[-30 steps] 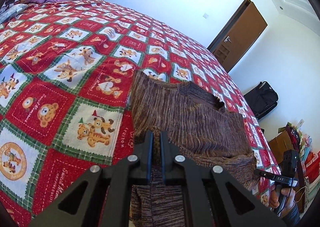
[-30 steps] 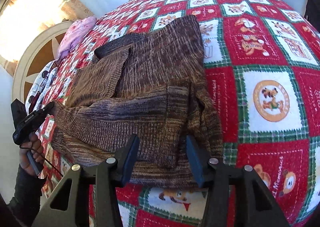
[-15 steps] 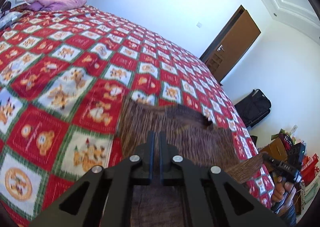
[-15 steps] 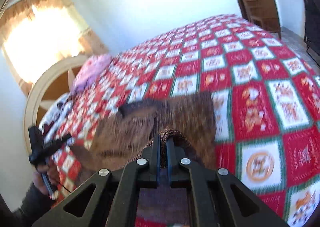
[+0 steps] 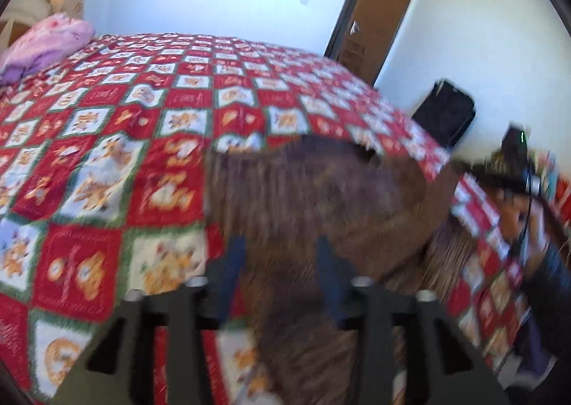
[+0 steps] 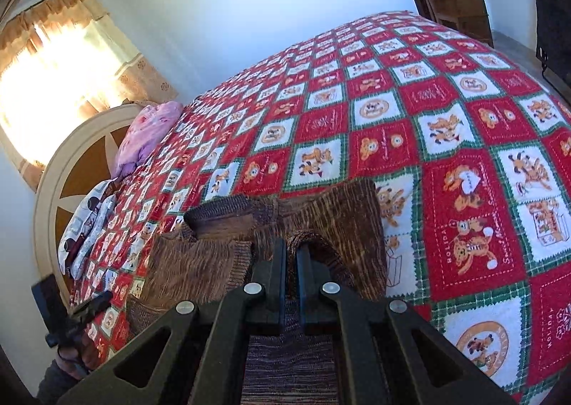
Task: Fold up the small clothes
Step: 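Lower the folded hem onto the sweater and open both grippers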
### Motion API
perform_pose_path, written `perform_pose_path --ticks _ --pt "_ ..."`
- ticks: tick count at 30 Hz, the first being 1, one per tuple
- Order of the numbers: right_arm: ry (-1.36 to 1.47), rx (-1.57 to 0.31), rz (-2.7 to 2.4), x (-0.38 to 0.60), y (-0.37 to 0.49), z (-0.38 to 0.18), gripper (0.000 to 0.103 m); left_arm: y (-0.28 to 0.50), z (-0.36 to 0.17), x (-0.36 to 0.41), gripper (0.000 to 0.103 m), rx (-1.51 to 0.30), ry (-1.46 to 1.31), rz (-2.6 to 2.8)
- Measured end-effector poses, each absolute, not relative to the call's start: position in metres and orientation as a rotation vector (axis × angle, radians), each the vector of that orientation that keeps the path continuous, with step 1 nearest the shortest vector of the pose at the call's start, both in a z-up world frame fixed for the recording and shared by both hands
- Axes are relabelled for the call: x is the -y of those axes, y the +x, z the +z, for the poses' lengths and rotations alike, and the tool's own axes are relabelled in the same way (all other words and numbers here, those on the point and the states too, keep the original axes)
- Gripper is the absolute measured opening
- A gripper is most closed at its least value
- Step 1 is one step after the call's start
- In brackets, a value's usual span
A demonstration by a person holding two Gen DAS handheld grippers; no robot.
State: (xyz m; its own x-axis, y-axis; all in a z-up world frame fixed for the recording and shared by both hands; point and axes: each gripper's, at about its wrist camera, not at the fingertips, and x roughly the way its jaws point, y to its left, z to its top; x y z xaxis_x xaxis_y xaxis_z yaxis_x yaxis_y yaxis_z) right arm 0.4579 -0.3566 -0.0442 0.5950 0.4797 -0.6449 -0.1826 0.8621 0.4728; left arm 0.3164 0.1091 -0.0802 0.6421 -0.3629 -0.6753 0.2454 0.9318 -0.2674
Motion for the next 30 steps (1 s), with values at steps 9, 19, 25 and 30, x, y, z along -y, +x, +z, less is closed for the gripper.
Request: perform_pose_path --ticks 9,19,25,30 --pt "0.344 -0.864 0.410 0.348 0.449 -0.041 0.004 0.324 -0.102 -0.088 0.062 -0.879 -0.119 -0.362" --pt "0.358 -0.827 0.395 0.358 0.445 -0.033 0.004 0.321 -0.092 -0.089 0.007 -0.844 -0.140 -0.337" --pt "0.363 -0.801 0.375 0.355 0.460 -0.023 0.004 0.340 -0.062 -0.106 0.007 -0.773 -0.268 -0.359" --pt "0.369 -0.817 0.345 0.353 0.483 -0.026 0.004 0.377 -0.065 -0.113 0.007 -0.776 -0.353 -0.342"
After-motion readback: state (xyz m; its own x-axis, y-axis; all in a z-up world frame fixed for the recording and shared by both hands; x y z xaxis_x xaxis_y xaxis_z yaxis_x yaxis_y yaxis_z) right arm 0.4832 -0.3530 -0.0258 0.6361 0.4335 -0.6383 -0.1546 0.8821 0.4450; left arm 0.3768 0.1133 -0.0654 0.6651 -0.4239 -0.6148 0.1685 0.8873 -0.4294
